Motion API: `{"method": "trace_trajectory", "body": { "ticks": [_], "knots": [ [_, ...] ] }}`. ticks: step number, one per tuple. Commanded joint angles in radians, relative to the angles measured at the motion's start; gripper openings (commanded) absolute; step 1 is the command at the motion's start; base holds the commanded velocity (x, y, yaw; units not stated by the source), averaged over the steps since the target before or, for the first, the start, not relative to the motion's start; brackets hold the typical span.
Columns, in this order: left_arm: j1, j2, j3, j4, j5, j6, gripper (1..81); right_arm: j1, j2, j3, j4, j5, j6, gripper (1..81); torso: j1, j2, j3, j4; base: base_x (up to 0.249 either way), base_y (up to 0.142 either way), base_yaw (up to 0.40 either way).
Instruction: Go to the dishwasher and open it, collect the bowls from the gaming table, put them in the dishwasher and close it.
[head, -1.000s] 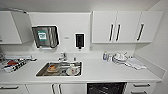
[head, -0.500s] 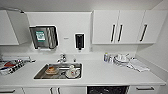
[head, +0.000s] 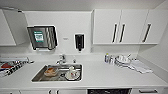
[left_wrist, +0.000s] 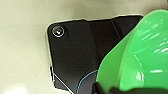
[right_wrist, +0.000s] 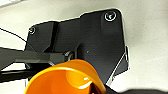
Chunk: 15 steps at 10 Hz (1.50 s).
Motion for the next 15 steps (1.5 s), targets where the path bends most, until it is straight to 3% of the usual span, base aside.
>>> {"method": "trace_trajectory", "body": {
  "ticks": [1, 5, 7, 10, 13, 15],
  "knots": [
    [-0.04, -0.003, 0.009, 0.005, 0.038, 0.002, 1.0, 0.029, -0.02, 0.002, -0.007, -0.045, -0.002, 1.0, 0.0, 0.0, 0.0, 0.0, 0.0, 0.0, 0.0],
    [-0.04, -0.019, 0.011, 0.002, 0.036, 0.0, 1.0, 0.026, -0.018, 0.007, -0.004, -0.045, 0.0, 1.0, -0.001, 0.0, 0.0, 0.0, 0.0, 0.0, 0.0],
    [-0.043, -0.061, 0.066, 0.0, 0.023, -0.006, 1.0, 0.026, -0.02, 0.007, -0.004, -0.045, 0.002, 1.0, -0.001, 0.0, 0.0, 0.0, 0.0, 0.0, 0.0],
    [-0.037, -0.229, 0.285, -0.002, 0.007, -0.006, 1.0, 0.033, -0.023, 0.002, -0.004, -0.05, 0.008, 1.0, -0.001, 0.0, 0.0, 0.0, 0.0, 0.0, 0.0],
    [-0.019, -0.359, 0.374, -0.014, -0.056, -0.013, 1.0, 0.034, -0.024, 0.001, -0.004, -0.05, 0.011, 1.0, -0.001, 0.0, 0.0, 0.0, 0.0, 0.0, 0.0],
    [-0.017, -0.445, 0.477, -0.021, -0.059, -0.013, 1.0, 0.033, -0.027, 0.001, -0.002, -0.05, 0.012, 1.0, -0.001, 0.0, 0.0, 0.0, 0.0, 0.0, 0.0]
  ]
}}
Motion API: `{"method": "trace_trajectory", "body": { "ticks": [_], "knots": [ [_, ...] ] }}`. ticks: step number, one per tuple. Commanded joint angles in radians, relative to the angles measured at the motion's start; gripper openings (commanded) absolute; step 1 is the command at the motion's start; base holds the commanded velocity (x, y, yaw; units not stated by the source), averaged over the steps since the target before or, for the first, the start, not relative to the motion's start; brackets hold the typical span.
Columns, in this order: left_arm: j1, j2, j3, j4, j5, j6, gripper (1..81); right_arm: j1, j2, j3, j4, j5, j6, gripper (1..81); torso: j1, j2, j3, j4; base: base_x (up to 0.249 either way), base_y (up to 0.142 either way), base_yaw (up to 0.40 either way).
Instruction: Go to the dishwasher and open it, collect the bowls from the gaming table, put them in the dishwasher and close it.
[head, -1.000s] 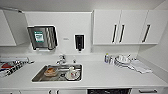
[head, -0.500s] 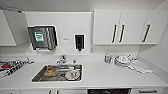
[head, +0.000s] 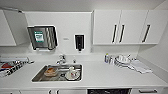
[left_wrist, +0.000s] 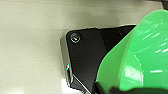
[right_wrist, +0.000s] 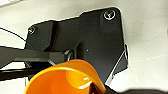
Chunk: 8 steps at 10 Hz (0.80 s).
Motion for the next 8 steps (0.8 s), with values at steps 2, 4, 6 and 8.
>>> {"method": "trace_trajectory", "body": {
  "ticks": [2, 4, 6, 8],
  "knots": [
    [-0.059, -0.208, 0.259, -0.047, -0.05, -0.03, 1.0, 0.038, -0.027, 0.006, -0.004, -0.045, 0.002, 1.0, 0.0, 0.0, 0.0, 0.0, 0.0, 0.0, 0.0],
    [-0.149, -0.288, 0.413, -0.053, -0.03, -0.053, 1.0, 0.037, -0.026, 0.01, -0.004, -0.045, 0.002, 1.0, 0.0, 0.0, -0.097, 0.0, 0.0, 0.0, 0.0],
    [-0.214, -0.345, 0.509, -0.053, 0.009, -0.053, 1.0, 0.032, -0.027, 0.01, -0.004, -0.04, 0.002, 1.0, 0.0, 0.0, -0.136, 0.0, 0.0, 0.0, 0.0],
    [-0.272, -0.399, 0.572, -0.058, 0.033, -0.053, 1.0, 0.034, -0.027, 0.015, -0.004, -0.04, 0.002, 1.0, 0.0, 0.0, -0.203, 0.0, 0.0, 0.0, 0.0]
  ]
}}
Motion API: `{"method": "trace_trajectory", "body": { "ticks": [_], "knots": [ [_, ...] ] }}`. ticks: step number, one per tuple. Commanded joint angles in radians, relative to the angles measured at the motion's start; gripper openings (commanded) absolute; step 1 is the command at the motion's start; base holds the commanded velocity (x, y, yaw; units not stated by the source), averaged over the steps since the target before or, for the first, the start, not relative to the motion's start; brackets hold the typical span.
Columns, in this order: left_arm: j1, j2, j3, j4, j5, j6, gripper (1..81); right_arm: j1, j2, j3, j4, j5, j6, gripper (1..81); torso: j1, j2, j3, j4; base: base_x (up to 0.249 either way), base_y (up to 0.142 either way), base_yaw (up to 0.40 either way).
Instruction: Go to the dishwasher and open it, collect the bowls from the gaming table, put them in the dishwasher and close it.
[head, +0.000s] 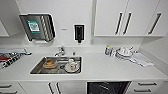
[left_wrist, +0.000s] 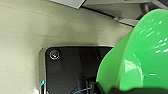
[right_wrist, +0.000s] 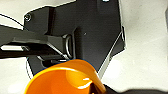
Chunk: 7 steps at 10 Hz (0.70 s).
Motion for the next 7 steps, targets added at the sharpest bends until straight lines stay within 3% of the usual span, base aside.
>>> {"method": "trace_trajectory", "body": {
  "ticks": [1, 4, 5, 6, 7],
  "knots": [
    [-0.148, -0.14, 0.121, -0.037, 0.099, -0.01, 1.0, 0.025, -0.023, 0.016, -0.006, -0.048, 0.0, 1.0, 0.0, 0.0, -0.091, 0.0, 0.0, 0.0, 0.0],
    [-0.291, -0.212, 0.252, -0.055, 0.176, -0.01, 1.0, 0.026, -0.023, 0.019, -0.008, -0.048, 0.0, 1.0, 0.001, 0.001, -0.194, 0.0, 0.0, 0.0, 0.0],
    [-0.348, -0.22, 0.285, -0.058, 0.229, -0.01, 1.0, 0.028, -0.021, 0.021, -0.008, -0.048, 0.0, 1.0, 0.001, 0.001, -0.23, 0.0, 0.0, 0.0, 0.0],
    [-0.406, -0.22, 0.311, -0.069, 0.294, -0.01, 1.0, 0.029, -0.021, 0.021, -0.008, -0.048, 0.0, 1.0, 0.001, 0.001, -0.171, 0.0, 0.0, 0.0, 0.0],
    [-0.466, -0.223, 0.344, -0.075, 0.339, -0.012, 1.0, 0.03, -0.02, 0.021, -0.008, -0.048, 0.0, 1.0, 0.002, 0.002, -0.198, 0.0, 0.0, 0.0, 0.0]
  ]
}}
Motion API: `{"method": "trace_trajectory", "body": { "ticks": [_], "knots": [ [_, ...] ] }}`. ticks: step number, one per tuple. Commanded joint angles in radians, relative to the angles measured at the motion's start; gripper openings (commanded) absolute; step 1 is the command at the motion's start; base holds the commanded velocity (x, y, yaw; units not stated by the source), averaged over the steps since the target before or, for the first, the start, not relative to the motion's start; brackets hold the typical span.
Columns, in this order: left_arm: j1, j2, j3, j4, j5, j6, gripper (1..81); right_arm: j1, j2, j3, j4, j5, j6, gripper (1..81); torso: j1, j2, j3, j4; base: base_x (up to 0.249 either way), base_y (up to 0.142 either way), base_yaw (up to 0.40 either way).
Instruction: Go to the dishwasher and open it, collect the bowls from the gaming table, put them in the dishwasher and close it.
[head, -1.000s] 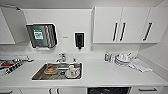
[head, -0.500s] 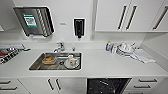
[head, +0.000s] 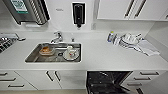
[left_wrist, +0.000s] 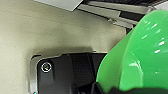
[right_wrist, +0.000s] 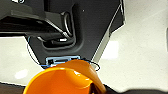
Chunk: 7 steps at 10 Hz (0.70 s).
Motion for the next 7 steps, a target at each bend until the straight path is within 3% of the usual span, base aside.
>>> {"method": "trace_trajectory", "body": {
  "ticks": [1, 4, 5, 7],
  "knots": [
    [-0.231, -0.076, 0.149, -0.033, 0.222, -0.018, 1.0, -0.002, -0.02, 0.01, -0.008, -0.063, 0.0, 1.0, 0.0, 0.0, 0.0, 0.0, 0.0, 0.0, 0.0],
    [-0.452, -0.065, 0.233, -0.032, 0.39, -0.081, 1.0, 0.0, -0.02, 0.02, -0.01, -0.063, 0.0, 1.0, 0.0, 0.0, -0.007, 0.0, 0.0, 0.0, 0.0],
    [-0.524, -0.042, 0.242, -0.032, 0.45, -0.106, 1.0, 0.001, -0.02, 0.023, -0.01, -0.063, -0.002, 1.0, 0.0, 0.001, -0.081, 0.0, 0.0, 0.0, 0.0],
    [-0.666, 0.045, 0.227, -0.017, 0.593, -0.17, 1.0, 0.0, -0.022, 0.031, -0.01, -0.061, -0.002, 1.0, 0.0, 0.001, -0.127, 0.0, 0.0, 0.0, 0.0]
  ]
}}
